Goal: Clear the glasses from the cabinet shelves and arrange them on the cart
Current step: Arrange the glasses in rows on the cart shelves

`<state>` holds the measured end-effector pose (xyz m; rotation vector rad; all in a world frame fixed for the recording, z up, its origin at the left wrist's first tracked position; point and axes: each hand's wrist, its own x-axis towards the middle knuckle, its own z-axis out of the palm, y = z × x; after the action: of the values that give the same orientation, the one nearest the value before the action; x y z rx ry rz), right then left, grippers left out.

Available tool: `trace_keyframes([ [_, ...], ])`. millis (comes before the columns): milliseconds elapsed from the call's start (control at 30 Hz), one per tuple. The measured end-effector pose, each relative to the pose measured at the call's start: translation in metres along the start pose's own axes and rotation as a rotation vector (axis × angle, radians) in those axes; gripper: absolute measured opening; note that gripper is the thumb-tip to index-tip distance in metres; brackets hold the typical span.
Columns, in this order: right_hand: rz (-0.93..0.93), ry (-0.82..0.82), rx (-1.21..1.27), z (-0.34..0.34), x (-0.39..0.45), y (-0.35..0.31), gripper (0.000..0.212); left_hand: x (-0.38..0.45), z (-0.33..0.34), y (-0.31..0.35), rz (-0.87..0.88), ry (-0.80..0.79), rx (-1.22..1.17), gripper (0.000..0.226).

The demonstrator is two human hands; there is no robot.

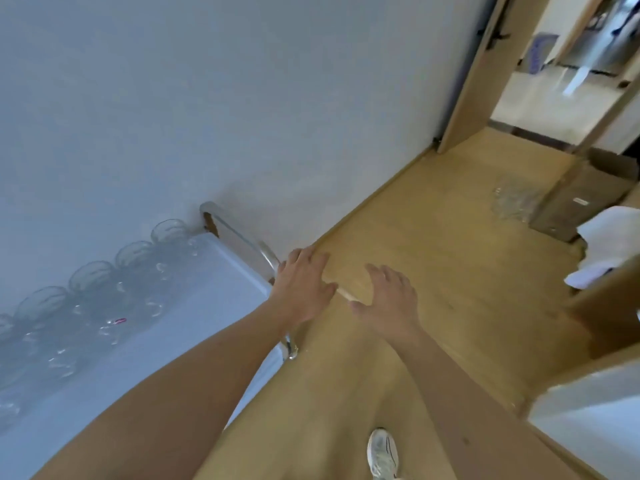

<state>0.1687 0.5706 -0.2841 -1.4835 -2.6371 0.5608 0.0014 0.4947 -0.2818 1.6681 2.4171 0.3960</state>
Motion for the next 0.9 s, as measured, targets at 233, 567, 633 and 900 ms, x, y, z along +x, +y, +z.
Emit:
trace_keyframes([
  [233, 0.184, 0.102, 0.056, -0.044, 0.038, 0.118, 0.084, 0.103, 0.034, 0.123, 0.233, -0.068, 0.047, 0.066],
  [567, 0.356, 0.244, 0.066, -0.130, 0.100, 0.270, 0.082, 0.238, 0.059, 0.291, 0.439, -0.054, 0.051, 0.066],
  [633, 0.393, 0.260, 0.097, -0.137, 0.112, 0.290, 0.082, 0.260, 0.066, 0.312, 0.474, -0.066, 0.048, 0.066],
  [900, 0.541, 0.294, 0.090, -0.161, 0.187, 0.357, 0.080, 0.378, 0.097, 0.376, 0.652, -0.118, 0.060, 0.066],
])
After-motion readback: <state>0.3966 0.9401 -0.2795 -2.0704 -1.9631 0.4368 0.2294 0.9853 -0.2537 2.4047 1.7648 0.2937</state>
